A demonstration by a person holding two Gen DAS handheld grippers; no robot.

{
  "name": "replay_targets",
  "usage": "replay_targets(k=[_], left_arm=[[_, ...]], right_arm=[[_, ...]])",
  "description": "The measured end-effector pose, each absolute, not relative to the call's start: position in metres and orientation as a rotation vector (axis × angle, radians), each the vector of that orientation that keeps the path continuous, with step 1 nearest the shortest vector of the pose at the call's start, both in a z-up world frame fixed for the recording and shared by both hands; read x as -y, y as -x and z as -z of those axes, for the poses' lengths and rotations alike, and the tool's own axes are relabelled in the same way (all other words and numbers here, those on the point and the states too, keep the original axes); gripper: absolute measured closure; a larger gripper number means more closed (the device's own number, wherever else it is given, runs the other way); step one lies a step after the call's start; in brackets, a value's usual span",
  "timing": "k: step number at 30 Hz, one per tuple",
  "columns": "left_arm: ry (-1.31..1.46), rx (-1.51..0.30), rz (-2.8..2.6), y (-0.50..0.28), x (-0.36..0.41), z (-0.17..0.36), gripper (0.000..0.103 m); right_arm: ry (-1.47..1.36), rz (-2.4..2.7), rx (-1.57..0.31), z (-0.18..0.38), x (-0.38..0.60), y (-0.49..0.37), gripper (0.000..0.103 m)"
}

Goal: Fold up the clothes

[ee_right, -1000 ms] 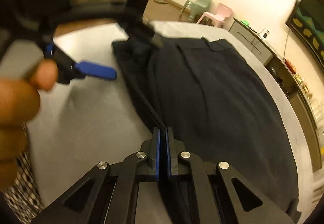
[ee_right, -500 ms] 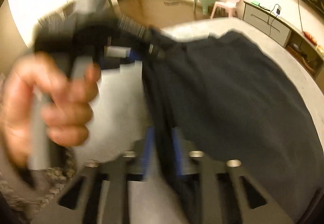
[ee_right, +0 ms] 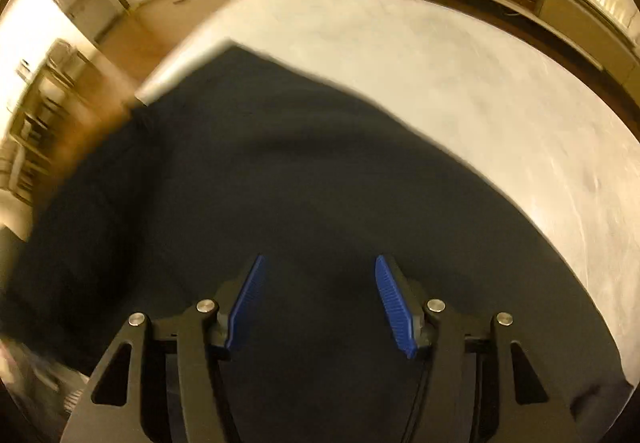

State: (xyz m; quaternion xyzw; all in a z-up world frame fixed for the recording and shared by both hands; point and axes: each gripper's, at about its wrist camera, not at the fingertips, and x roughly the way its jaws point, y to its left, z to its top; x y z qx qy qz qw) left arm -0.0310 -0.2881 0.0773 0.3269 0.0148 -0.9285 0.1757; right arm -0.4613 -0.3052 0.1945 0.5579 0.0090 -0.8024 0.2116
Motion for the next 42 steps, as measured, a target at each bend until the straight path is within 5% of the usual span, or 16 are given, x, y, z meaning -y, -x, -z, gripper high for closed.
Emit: replay_targets(k=[3,9,10,11,12,16,21,27,34,39,42], left_arm=[[-0.946,0.081,2.652,0.036,0.269,-0.075,0.093],[-0.952,0.225,2.669,0.037,0.253,-0.069,0.093],[-0.949,0.258,2.678,0.036,0.246,-0.068,0.093],[-0.947,0.29,2.685,0.036,0.242,-0.067,0.093],[-0.945,0.331,2.69,0.035,0.238,-0.066,0.093],[-0.889,0.35,2.793,0.024,0.226,-0.075,0.093],[-1.013,0.387,3.043,0.012,0.19,-0.075,0.093],[-1.263,0.571,3.121,0.005,0.149,-0.052,0.087],[-1.351,0.213,3.277,-0.007,0.192,-0.075,0.06],[-1.209,-0.217,3.426,-0.012,0.228,-0.102,0.054],[-1.344,-0.28,3.253,0.014,0.235,-0.08,0.052]], right_arm=[[-1.468,2.122,-0.075,-0.21,0.35,0.467,0.023],[-1.482,1.945,-0.326,-0.169,0.425,0.457,0.025],[-1.473,1.969,-0.342,-0.162,0.421,0.452,0.03],[-1.463,1.993,-0.358,-0.155,0.417,0.446,0.068],[-1.453,2.017,-0.374,-0.148,0.413,0.441,0.095],[-1.41,2.112,-0.438,-0.119,0.397,0.419,0.097],[-1.426,2.311,0.015,-0.077,0.264,0.37,0.097],[-1.557,2.303,0.43,0.048,0.172,0.31,0.096],[-1.501,2.34,0.558,0.117,0.161,0.263,0.097],[-1.489,2.381,0.459,0.149,0.167,0.232,0.097],[-1.485,2.375,0.4,0.168,0.169,0.205,0.09]])
